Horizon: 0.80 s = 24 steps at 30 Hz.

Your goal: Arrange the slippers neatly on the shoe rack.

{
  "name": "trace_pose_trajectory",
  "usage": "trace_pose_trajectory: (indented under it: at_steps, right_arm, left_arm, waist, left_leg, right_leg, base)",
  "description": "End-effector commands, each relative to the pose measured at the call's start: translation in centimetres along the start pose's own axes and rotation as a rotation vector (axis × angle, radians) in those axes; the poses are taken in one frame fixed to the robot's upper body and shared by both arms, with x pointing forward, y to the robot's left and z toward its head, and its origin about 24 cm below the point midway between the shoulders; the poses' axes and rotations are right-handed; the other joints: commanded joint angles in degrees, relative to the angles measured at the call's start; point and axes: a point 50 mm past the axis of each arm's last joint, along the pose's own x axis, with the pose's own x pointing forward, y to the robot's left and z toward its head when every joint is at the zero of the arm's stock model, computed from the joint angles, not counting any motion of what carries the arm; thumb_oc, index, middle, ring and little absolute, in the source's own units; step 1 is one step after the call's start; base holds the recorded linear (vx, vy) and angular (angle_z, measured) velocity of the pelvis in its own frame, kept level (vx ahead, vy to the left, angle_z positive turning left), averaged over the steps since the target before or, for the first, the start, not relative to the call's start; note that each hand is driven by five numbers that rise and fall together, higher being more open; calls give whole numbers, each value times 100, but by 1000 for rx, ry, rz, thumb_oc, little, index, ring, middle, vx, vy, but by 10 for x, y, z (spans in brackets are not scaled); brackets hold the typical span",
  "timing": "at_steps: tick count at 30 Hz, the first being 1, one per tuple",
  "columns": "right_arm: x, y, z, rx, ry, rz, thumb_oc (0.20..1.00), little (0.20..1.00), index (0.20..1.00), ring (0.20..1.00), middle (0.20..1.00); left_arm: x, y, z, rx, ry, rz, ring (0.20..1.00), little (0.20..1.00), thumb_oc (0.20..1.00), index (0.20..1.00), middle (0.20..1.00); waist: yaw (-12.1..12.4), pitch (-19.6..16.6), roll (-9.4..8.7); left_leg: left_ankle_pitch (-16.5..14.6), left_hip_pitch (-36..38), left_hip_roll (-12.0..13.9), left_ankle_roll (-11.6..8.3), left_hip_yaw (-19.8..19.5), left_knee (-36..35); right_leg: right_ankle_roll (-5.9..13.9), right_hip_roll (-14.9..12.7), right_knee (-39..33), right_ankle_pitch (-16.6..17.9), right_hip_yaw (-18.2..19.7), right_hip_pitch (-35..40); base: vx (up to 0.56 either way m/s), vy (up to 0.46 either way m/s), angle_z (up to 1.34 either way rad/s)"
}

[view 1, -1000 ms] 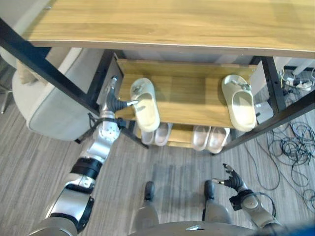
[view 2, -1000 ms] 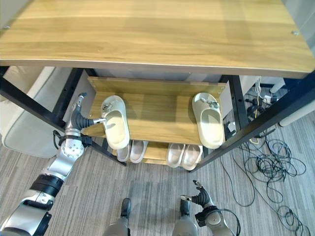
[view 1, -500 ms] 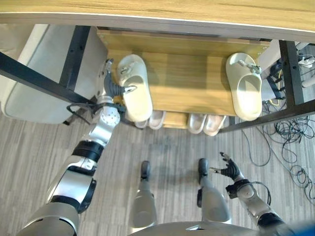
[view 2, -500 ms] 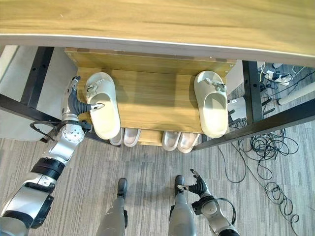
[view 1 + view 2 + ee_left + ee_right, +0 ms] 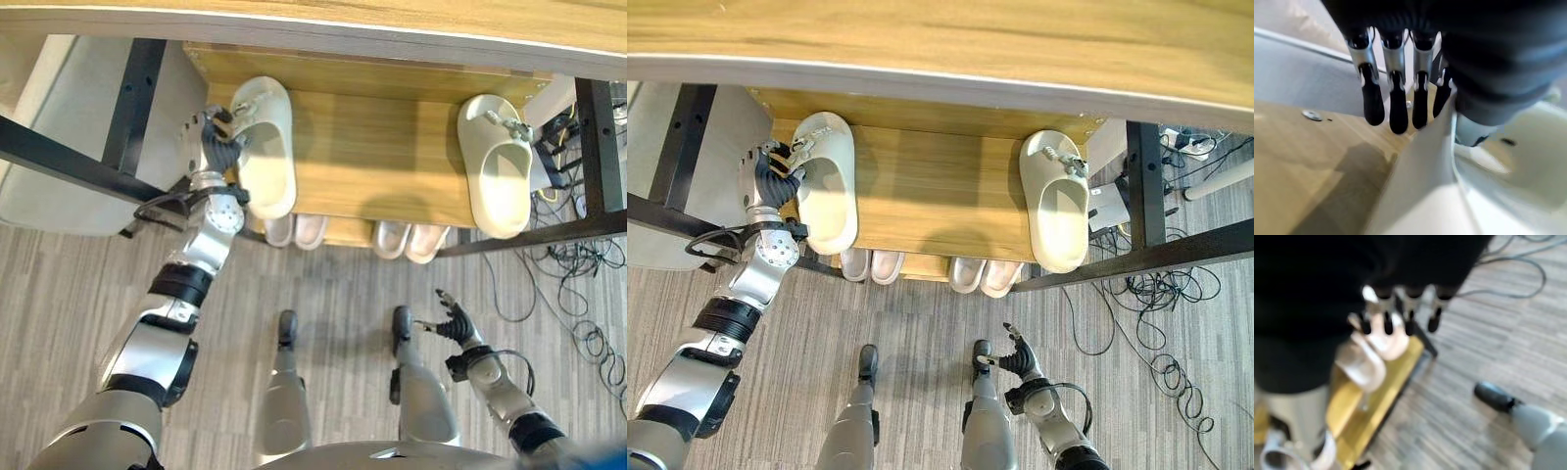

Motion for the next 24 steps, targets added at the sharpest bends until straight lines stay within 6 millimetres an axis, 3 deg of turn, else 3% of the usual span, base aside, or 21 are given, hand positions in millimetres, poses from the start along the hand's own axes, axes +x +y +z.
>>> trace_pose_trajectory:
  at_steps: [1, 15, 24]
  right_arm:
    - [-2, -1, 10, 28, -68, -12, 1000, 1000, 1000, 1000, 1000]
    - [7, -4, 19, 18, -81, -33, 1000, 1000, 1000, 1000, 1000]
    - [12, -9, 26, -17, -105, -37, 1000, 1000, 1000, 1000, 1000]
  left_arm:
    - [3, -5, 19, -10, -89, 11, 200, 200, 200, 200, 200]
    - [-17, -49, 51, -54, -165, -153, 200, 200, 200, 200, 200]
    - [-2, -72, 74, -38, -125, -181, 200, 200, 200, 200, 200]
  waist:
    - [21, -91, 22]
    - [-29, 15, 84]
    - [-261, 41, 140]
  left_leg:
    - [97, -146, 246, -2, 193, 45]
    - [144, -178, 294, -26, 258, 17]
    - [190, -271, 391, -78, 377, 17]
  right_leg:
    - [563, -658, 1040, -361, -74, -198]
    - [549, -647, 1141, -393, -1, -377]
    - [556, -585, 1194, -376, 150, -684]
  base:
    - [0, 0, 0]
    - [0, -14, 0]
    - [8, -48, -9]
